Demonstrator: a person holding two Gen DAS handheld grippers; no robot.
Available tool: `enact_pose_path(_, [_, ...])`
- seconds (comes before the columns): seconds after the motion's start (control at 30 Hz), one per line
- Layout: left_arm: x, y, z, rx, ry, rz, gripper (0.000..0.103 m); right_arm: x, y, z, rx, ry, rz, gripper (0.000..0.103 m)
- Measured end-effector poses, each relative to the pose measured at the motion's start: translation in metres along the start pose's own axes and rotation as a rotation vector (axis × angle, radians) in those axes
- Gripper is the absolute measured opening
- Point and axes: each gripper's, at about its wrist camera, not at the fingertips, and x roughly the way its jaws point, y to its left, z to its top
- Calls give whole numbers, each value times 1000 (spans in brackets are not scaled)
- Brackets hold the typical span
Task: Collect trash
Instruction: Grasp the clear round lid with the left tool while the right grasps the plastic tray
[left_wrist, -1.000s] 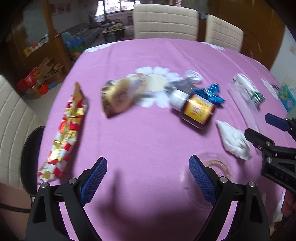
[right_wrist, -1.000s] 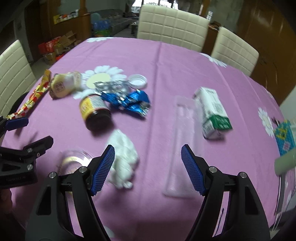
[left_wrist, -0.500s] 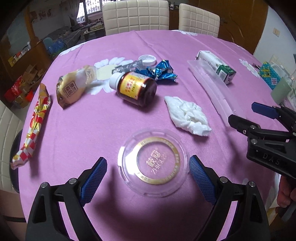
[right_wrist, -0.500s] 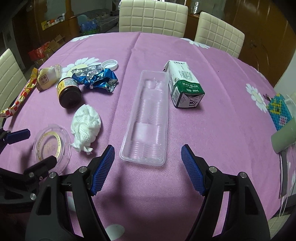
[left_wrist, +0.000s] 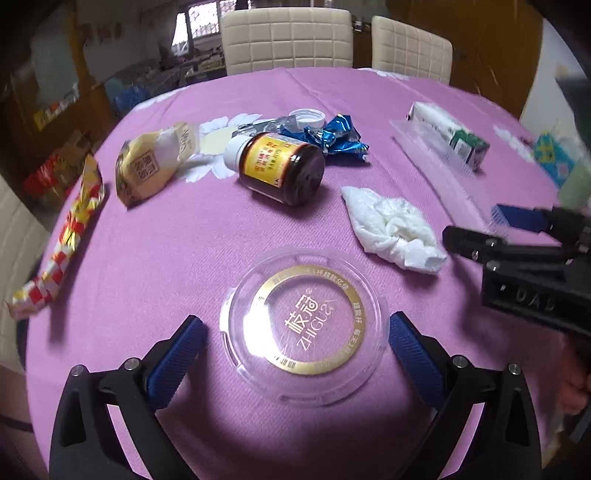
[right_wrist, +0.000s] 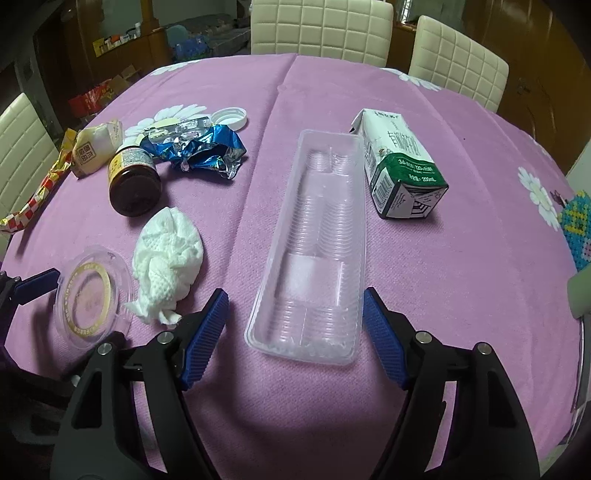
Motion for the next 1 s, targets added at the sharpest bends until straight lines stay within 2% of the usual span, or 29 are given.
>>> enact_pose_path(0.1, [3, -1, 2, -1, -13, 2, 97, 3, -2, -1, 6, 3, -2, 69])
enact_pose_path(0.17, [4, -1, 4, 1, -14, 1, 97, 3, -3, -1, 9, -3, 15, 60])
enact_pose_path(0.3, [4, -1, 5, 7, -16, -3, 96, 2, 0, -1, -9, -15, 21, 54])
enact_pose_path(0.37, [0, -2, 7, 14, -23, -6, 85, -1, 1, -1, -8, -22, 15, 53])
enact_pose_path(0.53, [-3, 0, 13, 13, -16, 13, 85, -11, 3, 2, -24, -44, -2, 53])
enact_pose_path(0.7, [-19, 6, 25, 24, -71, 43, 85, -24, 6, 9, -40, -70, -11, 52])
enact_pose_path(0.87, [-32, 27, 40, -1, -105, 82, 85, -36, 23, 25, -87, -108, 5, 52])
enact_pose_path(1.0, [-43, 59, 50, -53, -128, 129, 85, -39, 49, 39, -147, -130, 41, 52])
